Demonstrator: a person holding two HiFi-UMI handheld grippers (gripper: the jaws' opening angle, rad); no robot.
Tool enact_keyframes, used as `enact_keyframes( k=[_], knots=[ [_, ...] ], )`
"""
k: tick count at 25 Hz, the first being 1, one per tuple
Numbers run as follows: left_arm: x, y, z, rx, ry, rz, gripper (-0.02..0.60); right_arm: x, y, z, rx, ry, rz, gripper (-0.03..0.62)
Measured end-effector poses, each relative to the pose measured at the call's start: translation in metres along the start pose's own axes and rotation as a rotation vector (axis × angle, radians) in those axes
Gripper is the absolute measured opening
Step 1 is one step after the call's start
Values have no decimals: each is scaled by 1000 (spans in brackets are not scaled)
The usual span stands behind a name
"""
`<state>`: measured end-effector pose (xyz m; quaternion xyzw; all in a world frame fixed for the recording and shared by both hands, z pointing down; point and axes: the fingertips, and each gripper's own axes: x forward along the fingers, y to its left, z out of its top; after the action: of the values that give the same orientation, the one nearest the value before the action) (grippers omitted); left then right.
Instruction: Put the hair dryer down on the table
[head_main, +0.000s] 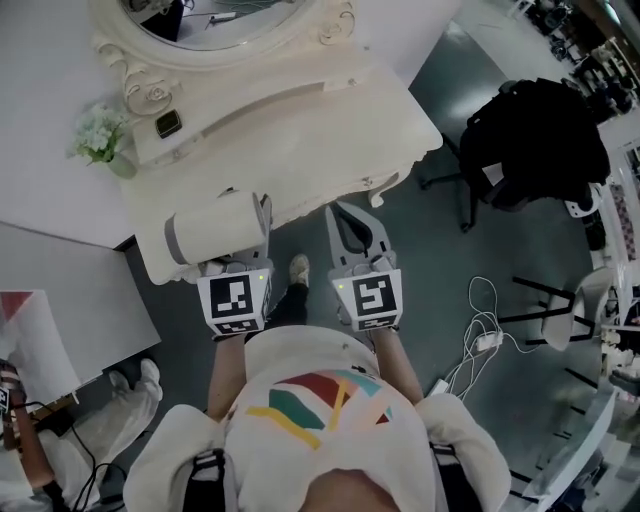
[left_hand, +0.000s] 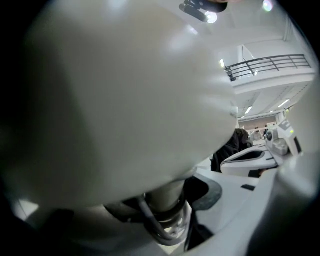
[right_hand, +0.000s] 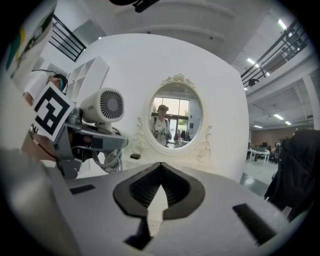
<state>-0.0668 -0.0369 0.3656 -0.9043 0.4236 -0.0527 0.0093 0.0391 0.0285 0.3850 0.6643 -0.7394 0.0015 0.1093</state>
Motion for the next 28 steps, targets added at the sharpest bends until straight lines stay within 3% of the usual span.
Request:
enact_keyframes(
  k=[12,17,28],
  knots=[
    [127,46,28,2,-36,77,206,131,-62,34,-31,-44,74,-3],
    [146,63,28,-22,-24,137,206,171,-64,44,-38,-58,146,-3],
    [159,80,14,-118,65,360,206,218,-73,59,-50,-106,349,-3]
  ],
)
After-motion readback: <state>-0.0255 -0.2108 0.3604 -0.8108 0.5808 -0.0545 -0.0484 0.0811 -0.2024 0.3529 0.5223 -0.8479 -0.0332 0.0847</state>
